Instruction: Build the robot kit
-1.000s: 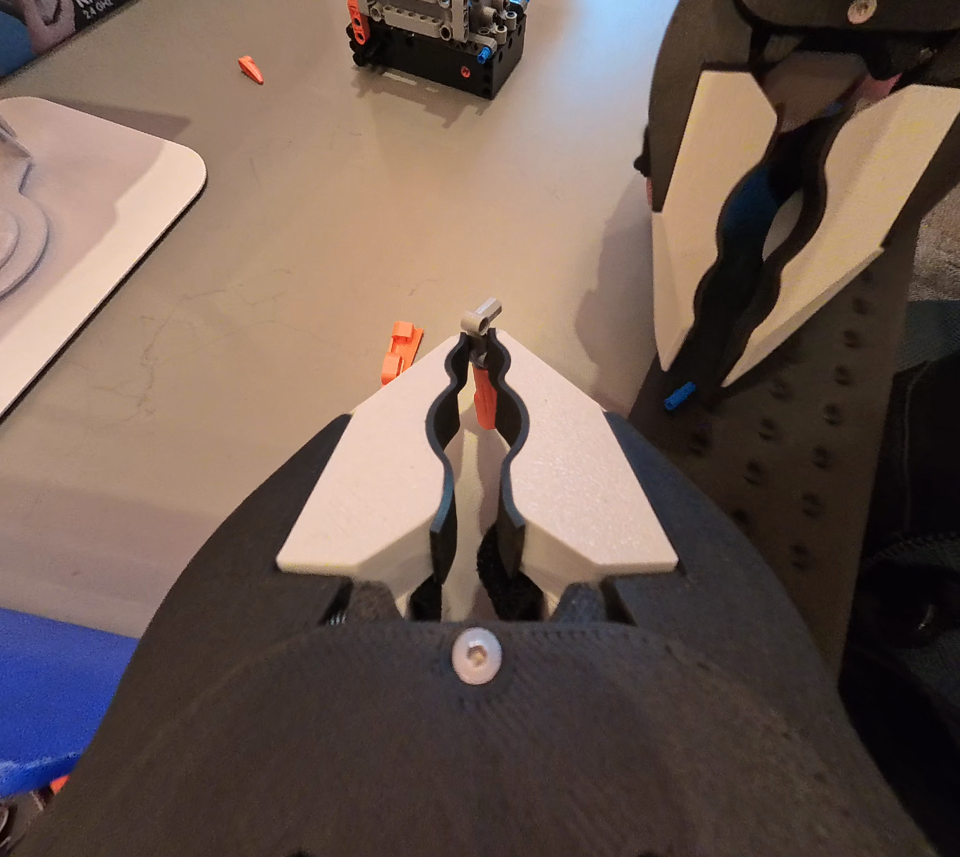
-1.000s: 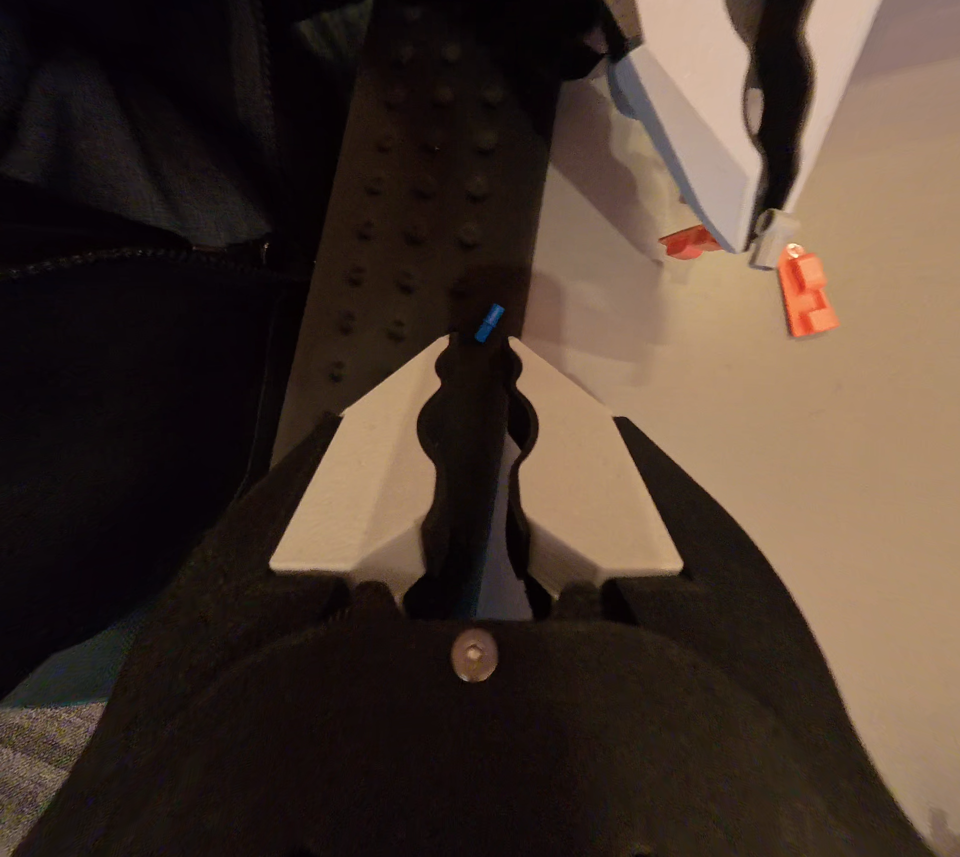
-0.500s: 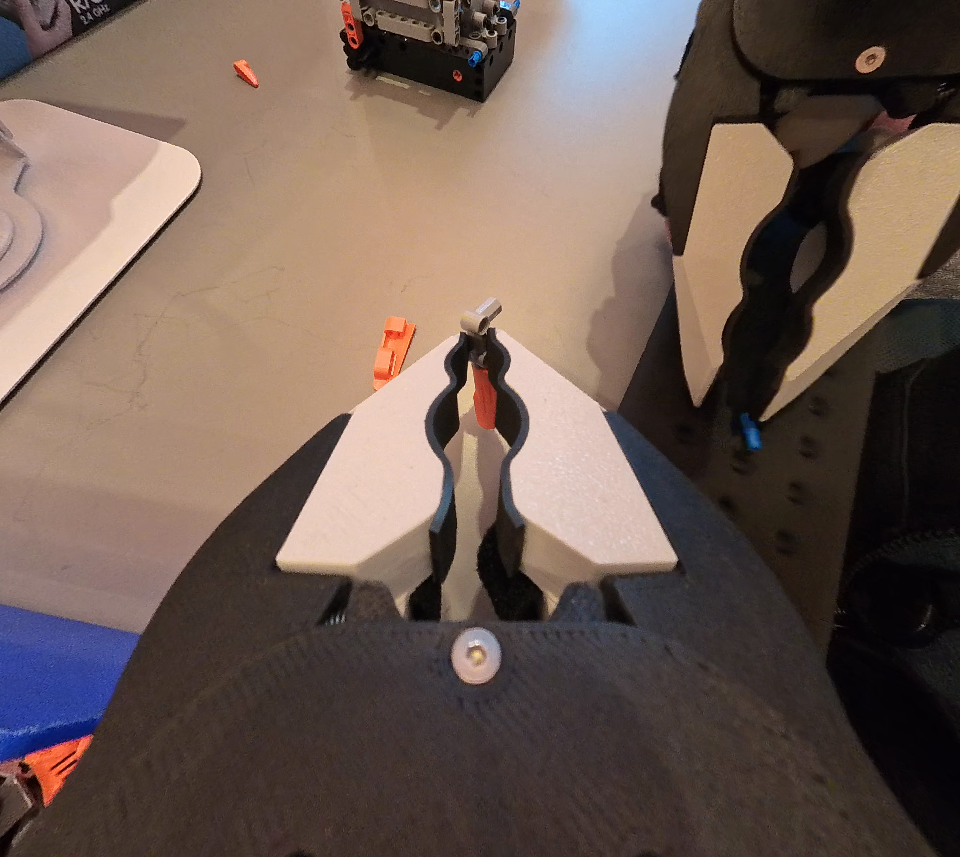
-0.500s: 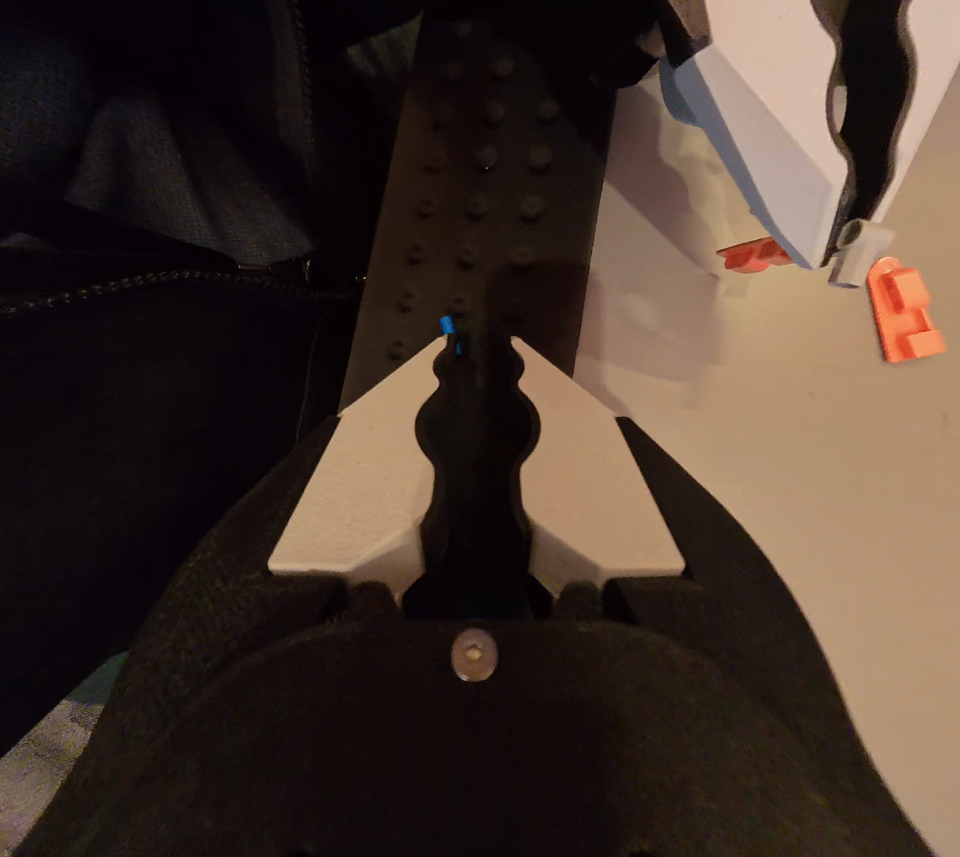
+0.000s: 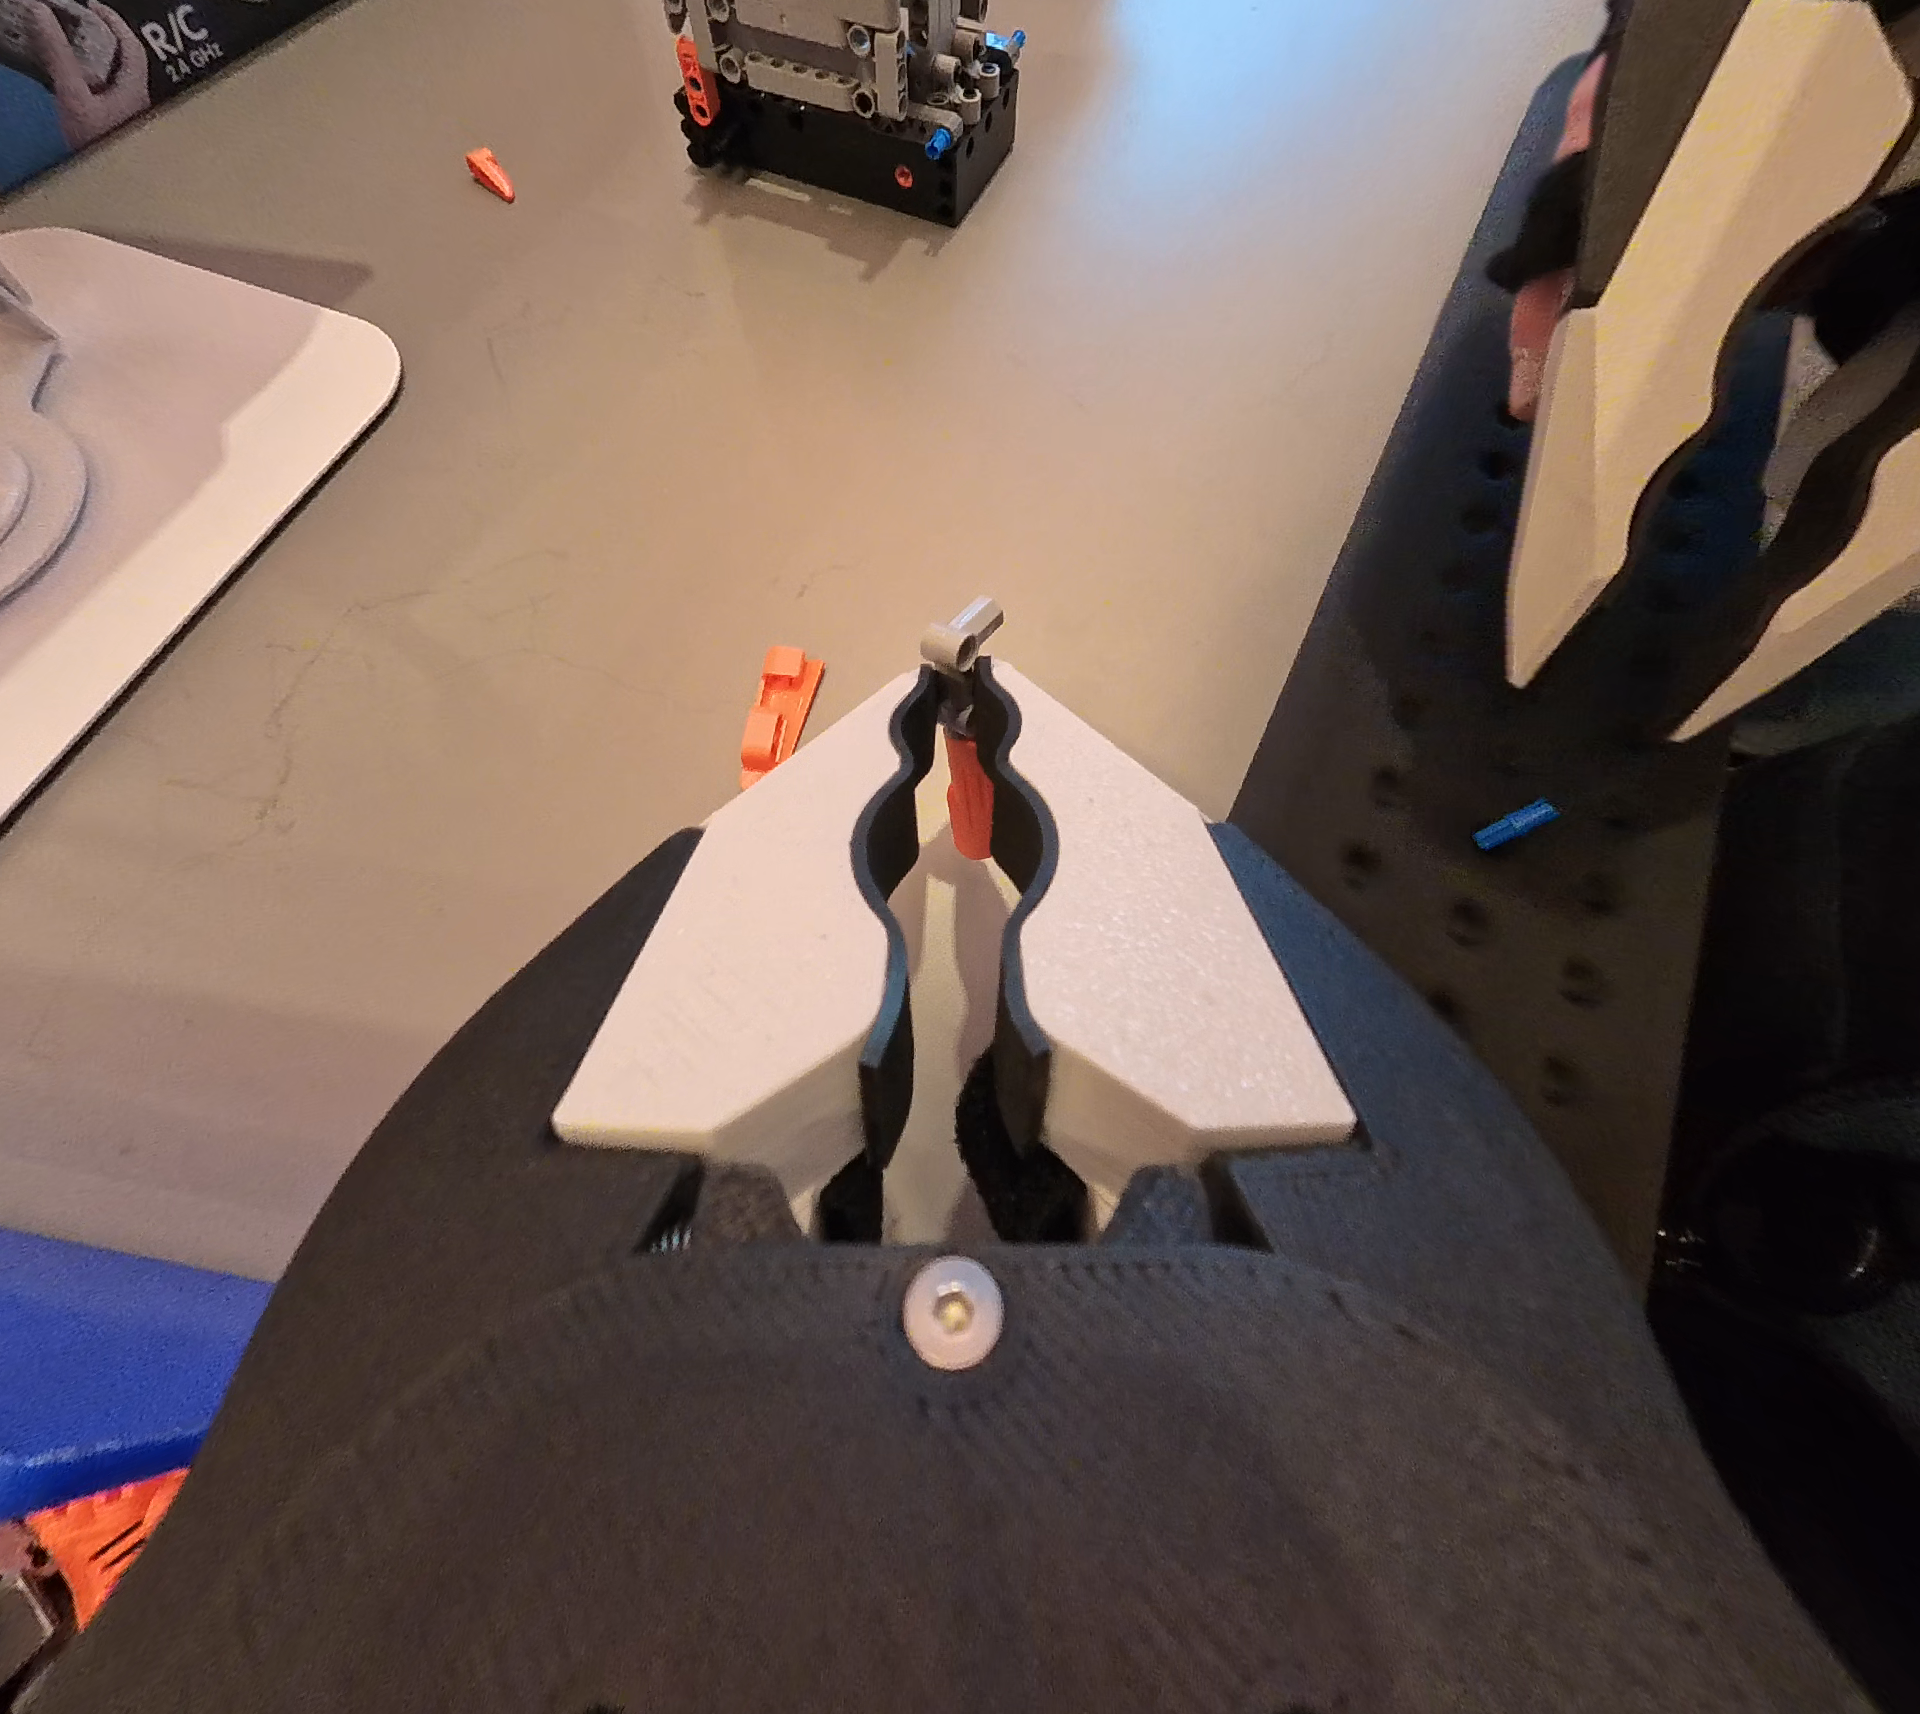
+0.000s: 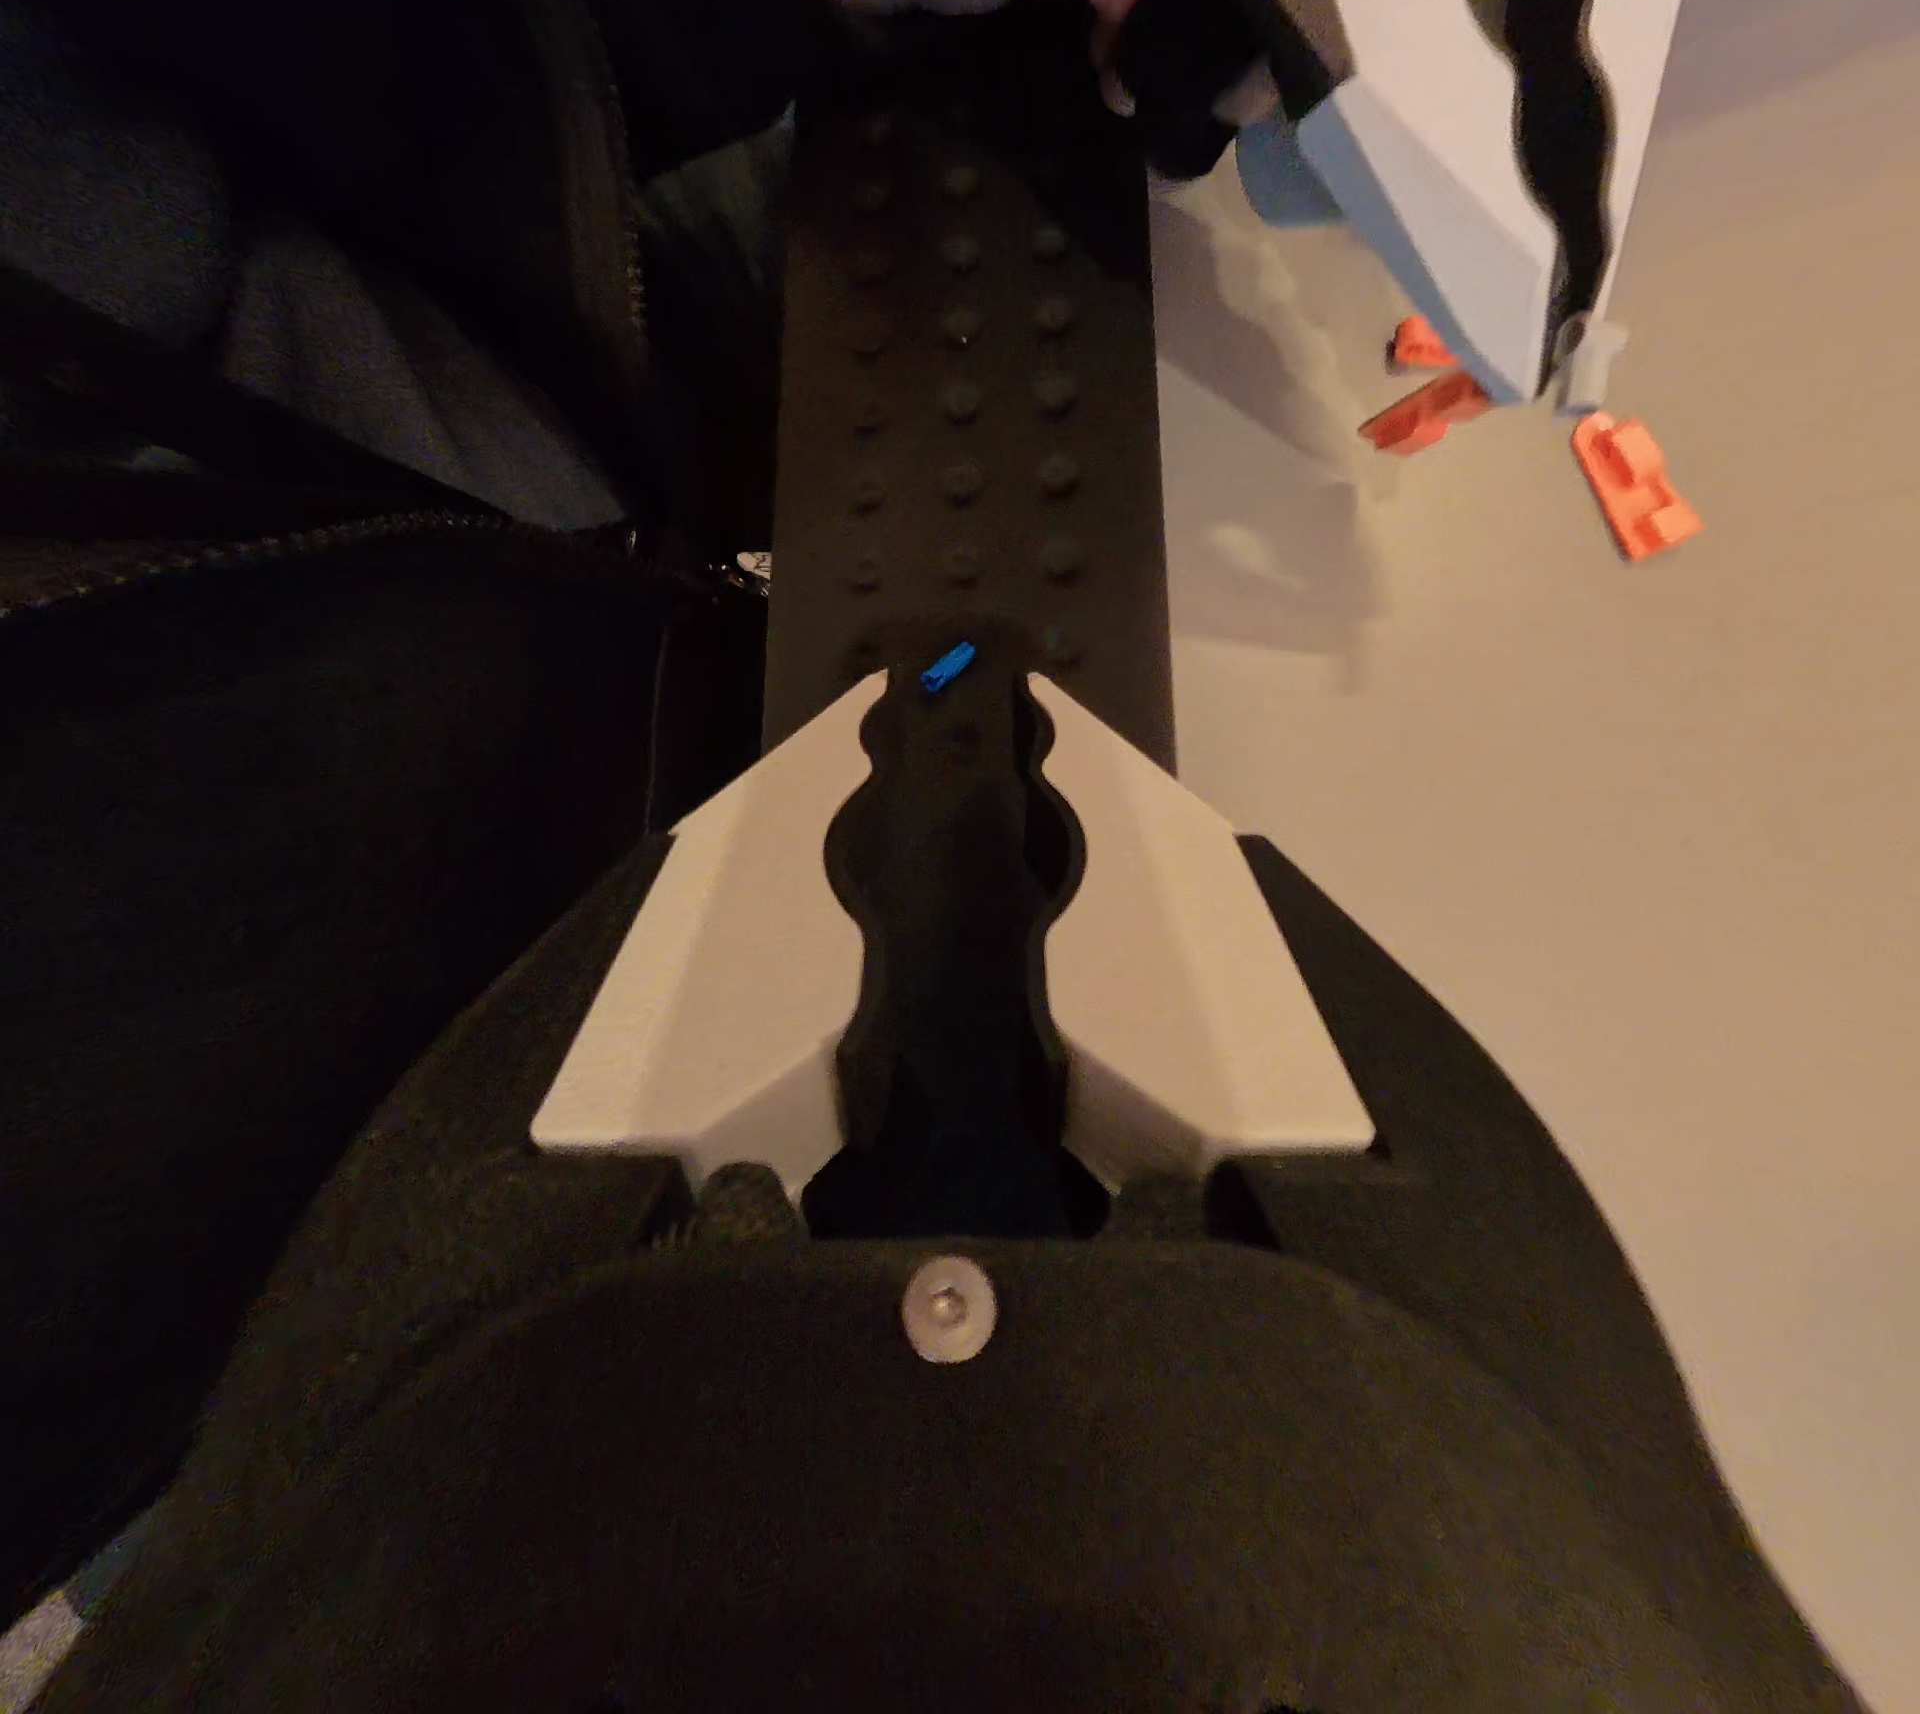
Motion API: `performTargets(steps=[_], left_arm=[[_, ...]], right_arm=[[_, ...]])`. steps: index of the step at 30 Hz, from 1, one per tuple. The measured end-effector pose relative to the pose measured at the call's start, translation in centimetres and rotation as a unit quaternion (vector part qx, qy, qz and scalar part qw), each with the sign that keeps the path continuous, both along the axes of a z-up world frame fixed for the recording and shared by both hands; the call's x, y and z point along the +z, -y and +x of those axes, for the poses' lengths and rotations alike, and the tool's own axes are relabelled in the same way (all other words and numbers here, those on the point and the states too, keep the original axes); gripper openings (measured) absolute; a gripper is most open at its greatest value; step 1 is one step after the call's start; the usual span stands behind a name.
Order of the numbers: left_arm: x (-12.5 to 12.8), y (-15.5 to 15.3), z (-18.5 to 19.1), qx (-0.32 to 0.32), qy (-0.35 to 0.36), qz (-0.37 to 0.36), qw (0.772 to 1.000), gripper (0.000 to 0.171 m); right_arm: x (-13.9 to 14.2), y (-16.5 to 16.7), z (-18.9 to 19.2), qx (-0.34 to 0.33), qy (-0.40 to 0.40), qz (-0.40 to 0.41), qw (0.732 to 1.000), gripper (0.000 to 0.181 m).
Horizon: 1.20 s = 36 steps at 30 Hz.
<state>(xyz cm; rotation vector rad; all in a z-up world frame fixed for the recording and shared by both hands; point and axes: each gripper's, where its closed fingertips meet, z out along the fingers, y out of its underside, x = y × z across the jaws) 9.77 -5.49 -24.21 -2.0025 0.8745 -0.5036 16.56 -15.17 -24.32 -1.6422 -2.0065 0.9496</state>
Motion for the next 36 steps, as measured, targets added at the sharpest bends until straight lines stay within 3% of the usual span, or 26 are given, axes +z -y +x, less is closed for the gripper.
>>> performTargets(steps=[1, 6, 9, 16, 21, 29, 36], left_arm=[[0.1, 0.0, 0.1, 0.000, 0.000, 0.002, 1.000, 0.005], [0.2, 0.4, 0.4, -0.005, 0.006, 0.003, 1.000, 0.005], [0.3, 0.6, 0.5, -0.007, 0.009, 0.004, 1.000, 0.005], [0.6, 1.0, 0.9, -0.012, 0.022, 0.006, 1.000, 0.005], [1.2, 1.4, 1.4, -0.024, 0.055, -0.002, 0.998, 0.004], [4.4, 2.0, 2.3, -0.056, 0.198, -0.018, 0.978, 0.004], [5.0, 1.8, 2.7, -0.062, 0.226, -0.021, 0.972, 0.004]], right_arm=[[-0.4, 0.3, 0.1, -0.009, 0.003, -0.002, 1.000, 0.018], [-2.3, 1.2, -0.9, -0.066, 0.010, 0.019, 0.998, 0.020], [-3.0, 0.7, -1.2, -0.093, 0.014, 0.044, 0.995, 0.013], [-3.0, 0.5, -1.4, -0.097, -0.006, 0.052, 0.994, 0.003], [-0.2, -1.4, -2.2, -0.105, -0.072, 0.026, 0.992, 0.002], [6.2, -6.7, -3.4, -0.128, -0.214, -0.010, 0.968, 0.002], [6.6, -7.4, -4.0, -0.125, -0.226, 0.007, 0.966, 0.002]])
